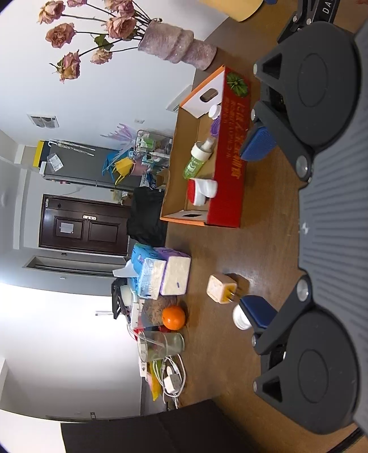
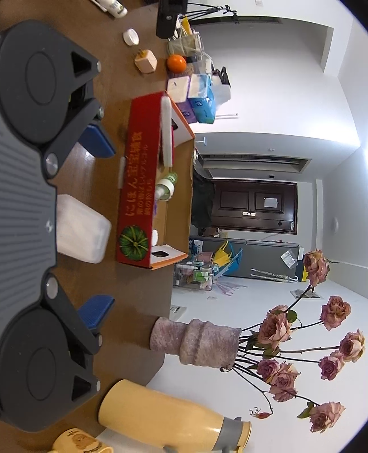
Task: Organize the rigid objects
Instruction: 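Withdraw both tools from the box toward the white spray bottle and translucent box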
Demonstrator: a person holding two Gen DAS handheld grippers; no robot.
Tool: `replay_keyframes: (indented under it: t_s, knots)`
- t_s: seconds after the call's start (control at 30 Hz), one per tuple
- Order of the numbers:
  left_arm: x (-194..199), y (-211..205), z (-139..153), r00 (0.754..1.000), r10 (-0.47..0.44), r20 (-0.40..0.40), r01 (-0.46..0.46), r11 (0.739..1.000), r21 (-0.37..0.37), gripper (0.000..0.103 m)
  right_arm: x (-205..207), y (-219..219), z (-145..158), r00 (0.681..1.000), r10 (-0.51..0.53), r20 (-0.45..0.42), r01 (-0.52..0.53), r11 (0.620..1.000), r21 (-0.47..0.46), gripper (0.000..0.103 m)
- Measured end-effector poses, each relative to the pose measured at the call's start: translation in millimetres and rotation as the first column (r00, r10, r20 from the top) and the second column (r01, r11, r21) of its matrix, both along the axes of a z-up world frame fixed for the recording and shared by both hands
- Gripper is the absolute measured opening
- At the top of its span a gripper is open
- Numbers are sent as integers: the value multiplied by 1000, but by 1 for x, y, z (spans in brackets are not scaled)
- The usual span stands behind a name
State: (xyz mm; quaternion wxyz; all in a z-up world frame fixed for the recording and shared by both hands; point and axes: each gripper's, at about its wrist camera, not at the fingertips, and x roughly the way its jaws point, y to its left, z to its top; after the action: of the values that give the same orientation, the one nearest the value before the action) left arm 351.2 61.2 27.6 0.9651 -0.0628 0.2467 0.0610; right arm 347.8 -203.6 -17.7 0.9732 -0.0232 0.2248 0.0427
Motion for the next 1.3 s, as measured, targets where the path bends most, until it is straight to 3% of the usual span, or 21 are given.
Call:
replay_keyframes:
  t_s: [0.73, 0.97, 1.1, 1.3]
  knots:
    - [-96, 64, -20, 992, 119, -31, -118, 993, 11, 103, -84, 11, -15, 1000, -1, -29, 1, 1000, -22, 103]
    - [-102, 80, -29, 991, 116, -60, -115, 993, 22, 103, -91, 14, -16, 999, -9, -33, 8, 999, -35, 103]
    - [-98, 89, -33, 994, 91, -54, -92, 996, -10, 103, -87, 15, -16, 999, -17, -33, 16, 999, -40, 103]
    - [-83, 103, -43, 988, 129, -85, -129, 992, 7, 103, -76, 17, -21, 999, -29, -46, 27, 999, -45, 103]
